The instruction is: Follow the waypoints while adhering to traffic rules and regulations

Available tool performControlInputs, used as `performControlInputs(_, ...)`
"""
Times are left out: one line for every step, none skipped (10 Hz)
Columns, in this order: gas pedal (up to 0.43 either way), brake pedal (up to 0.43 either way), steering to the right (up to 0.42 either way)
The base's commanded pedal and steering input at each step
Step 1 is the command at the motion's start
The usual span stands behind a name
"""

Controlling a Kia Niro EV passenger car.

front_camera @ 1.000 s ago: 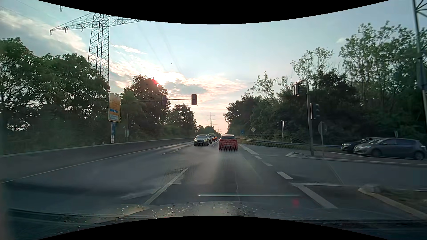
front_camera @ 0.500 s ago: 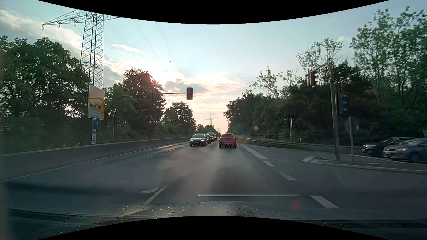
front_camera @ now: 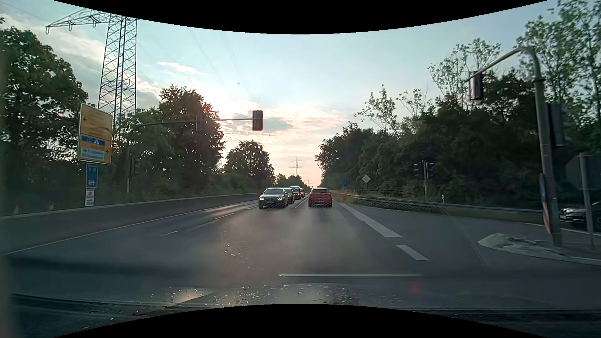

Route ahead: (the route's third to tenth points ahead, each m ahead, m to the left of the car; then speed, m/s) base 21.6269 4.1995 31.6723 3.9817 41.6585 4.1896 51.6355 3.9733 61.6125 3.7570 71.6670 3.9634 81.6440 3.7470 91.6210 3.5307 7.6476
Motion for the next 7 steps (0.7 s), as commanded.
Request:
performControlInputs(0.370,0.000,-0.006)
performControlInputs(0.370,0.000,-0.006)
performControlInputs(0.370,0.000,-0.005)
performControlInputs(0.370,0.000,-0.005)
performControlInputs(0.370,0.000,-0.005)
performControlInputs(0.370,0.000,-0.005)
performControlInputs(0.370,0.000,-0.005)
